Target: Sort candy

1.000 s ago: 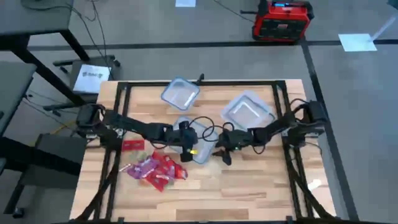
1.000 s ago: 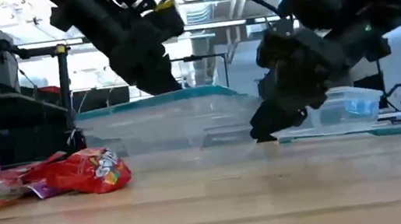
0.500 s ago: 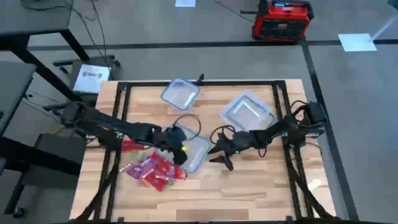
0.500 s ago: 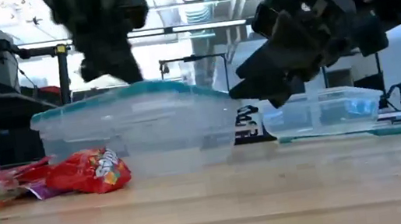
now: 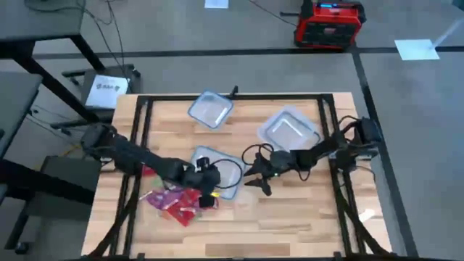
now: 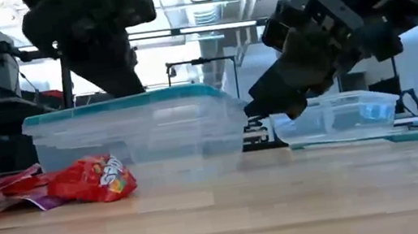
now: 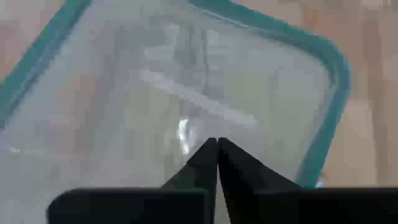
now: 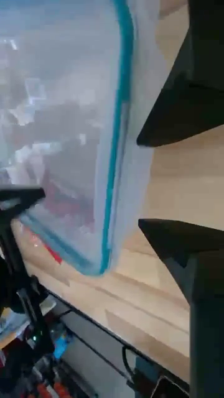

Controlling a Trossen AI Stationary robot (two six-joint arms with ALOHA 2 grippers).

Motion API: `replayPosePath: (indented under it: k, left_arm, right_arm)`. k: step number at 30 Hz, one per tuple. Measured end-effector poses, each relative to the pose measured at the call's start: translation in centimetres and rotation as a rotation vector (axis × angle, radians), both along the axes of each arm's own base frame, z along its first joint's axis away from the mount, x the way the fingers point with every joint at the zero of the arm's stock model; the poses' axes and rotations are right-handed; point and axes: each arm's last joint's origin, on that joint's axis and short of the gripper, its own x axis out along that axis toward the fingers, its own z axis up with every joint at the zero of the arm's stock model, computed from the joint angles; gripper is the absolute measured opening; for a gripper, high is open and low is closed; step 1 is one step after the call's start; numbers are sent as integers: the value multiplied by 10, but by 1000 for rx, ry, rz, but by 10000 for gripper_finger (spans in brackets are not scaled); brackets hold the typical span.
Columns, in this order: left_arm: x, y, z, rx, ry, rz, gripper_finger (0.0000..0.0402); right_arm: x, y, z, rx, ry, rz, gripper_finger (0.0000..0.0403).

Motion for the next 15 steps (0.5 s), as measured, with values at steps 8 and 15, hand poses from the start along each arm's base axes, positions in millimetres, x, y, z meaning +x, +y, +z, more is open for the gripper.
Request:
replayPosePath:
  k: [8,15]
  left_arm:
    - [7,30,12,44,-35,4,0]
    - [1,17,37,-37,-112,12,0]
  right_arm:
    - [3,9,5,-49,-20,50,189]
    - [-3,-24,10,-180,90,-140,189]
